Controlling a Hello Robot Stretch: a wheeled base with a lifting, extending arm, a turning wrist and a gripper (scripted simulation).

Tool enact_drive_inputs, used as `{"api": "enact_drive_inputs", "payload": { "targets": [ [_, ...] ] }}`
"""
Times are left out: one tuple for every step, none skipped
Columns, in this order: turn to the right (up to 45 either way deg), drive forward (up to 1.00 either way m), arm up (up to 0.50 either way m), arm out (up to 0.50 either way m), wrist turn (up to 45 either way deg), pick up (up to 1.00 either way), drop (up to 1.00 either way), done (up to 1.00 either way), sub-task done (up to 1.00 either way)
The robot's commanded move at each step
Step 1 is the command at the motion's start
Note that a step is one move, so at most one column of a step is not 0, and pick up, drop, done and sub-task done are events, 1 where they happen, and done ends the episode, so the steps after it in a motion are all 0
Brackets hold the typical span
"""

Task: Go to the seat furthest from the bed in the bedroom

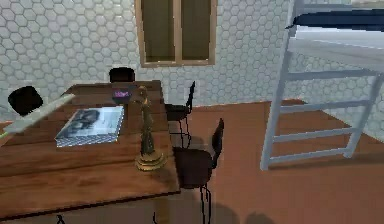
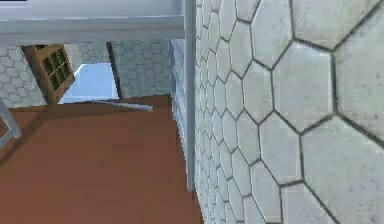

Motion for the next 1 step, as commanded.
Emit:
{"api": "enact_drive_inputs", "payload": {
  "targets": [
    [-45.0,0.0,0.0,0.0,0.0,0.0,0.0,0.0,0.0]
  ]
}}
